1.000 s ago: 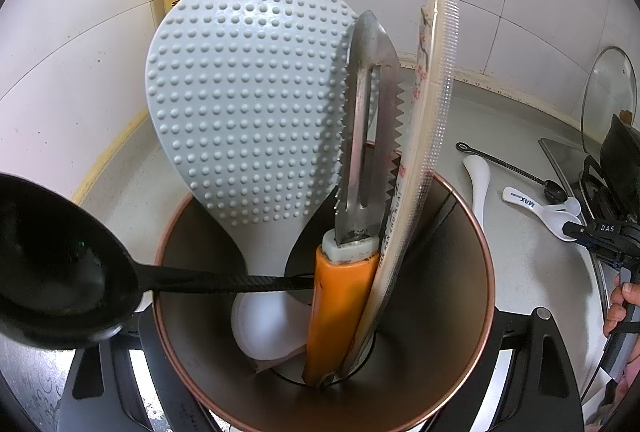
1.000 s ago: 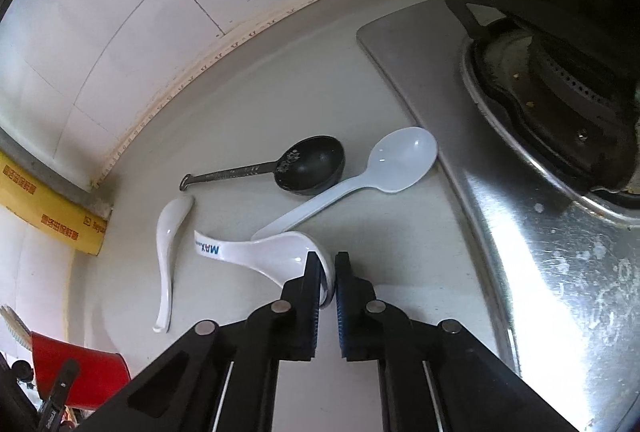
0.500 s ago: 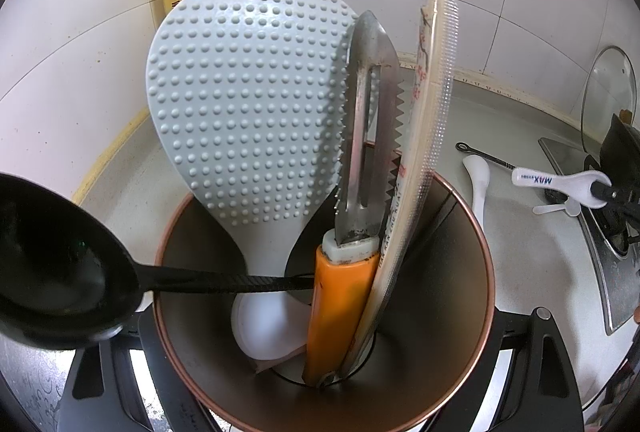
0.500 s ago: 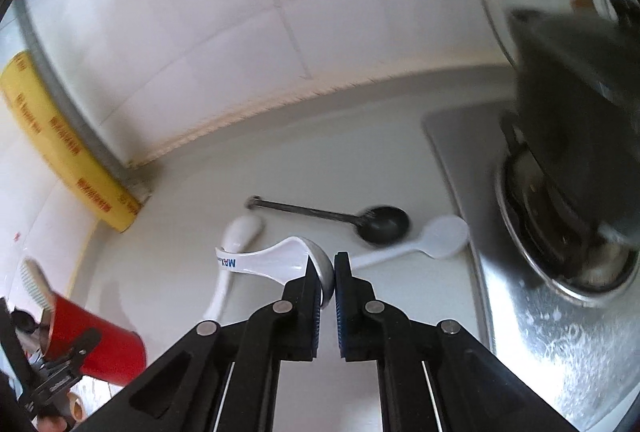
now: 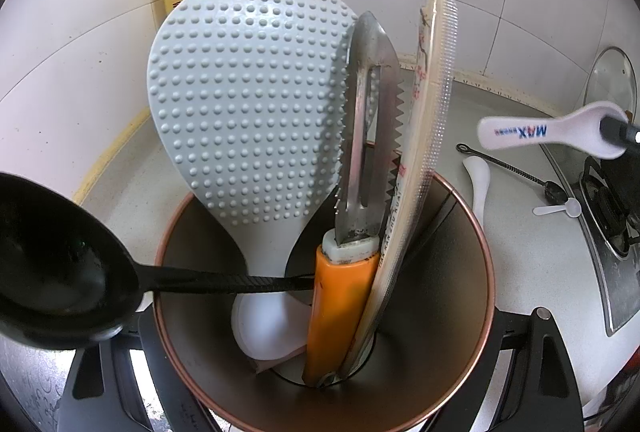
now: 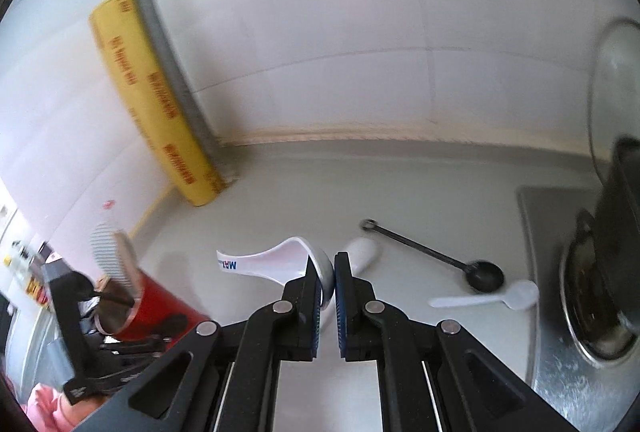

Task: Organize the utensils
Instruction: 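Lower the spoon bowl-up into the red holder and open the right gripper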

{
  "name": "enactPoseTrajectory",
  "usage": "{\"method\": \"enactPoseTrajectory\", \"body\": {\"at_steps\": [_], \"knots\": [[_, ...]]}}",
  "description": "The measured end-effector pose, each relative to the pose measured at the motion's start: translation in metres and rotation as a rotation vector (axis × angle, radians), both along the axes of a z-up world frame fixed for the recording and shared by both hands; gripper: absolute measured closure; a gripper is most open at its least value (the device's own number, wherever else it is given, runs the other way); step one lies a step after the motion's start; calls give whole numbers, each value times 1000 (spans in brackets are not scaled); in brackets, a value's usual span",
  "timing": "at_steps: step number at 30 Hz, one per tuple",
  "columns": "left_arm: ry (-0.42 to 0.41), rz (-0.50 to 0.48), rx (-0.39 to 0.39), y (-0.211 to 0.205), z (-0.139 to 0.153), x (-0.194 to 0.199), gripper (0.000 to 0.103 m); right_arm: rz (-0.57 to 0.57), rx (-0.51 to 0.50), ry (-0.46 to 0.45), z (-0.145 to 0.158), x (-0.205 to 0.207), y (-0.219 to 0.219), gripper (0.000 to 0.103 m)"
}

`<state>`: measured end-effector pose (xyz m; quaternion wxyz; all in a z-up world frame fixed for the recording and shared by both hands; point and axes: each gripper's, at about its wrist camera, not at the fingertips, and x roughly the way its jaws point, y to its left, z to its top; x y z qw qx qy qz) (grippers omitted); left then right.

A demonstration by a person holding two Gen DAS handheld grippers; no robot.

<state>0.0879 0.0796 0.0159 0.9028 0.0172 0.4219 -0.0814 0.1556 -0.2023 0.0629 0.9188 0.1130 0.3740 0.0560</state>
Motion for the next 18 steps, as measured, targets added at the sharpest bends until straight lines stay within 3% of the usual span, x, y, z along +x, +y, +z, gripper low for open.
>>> {"method": "enactPoseTrajectory", "body": {"at_steps": [9,18], "knots": [[0,0,0,0,0,0,12,137,-58,-86,35,-5,44,96],[-1,3,0,-1,0,0,12,260,-146,-113,46,-10,78,96]]}}
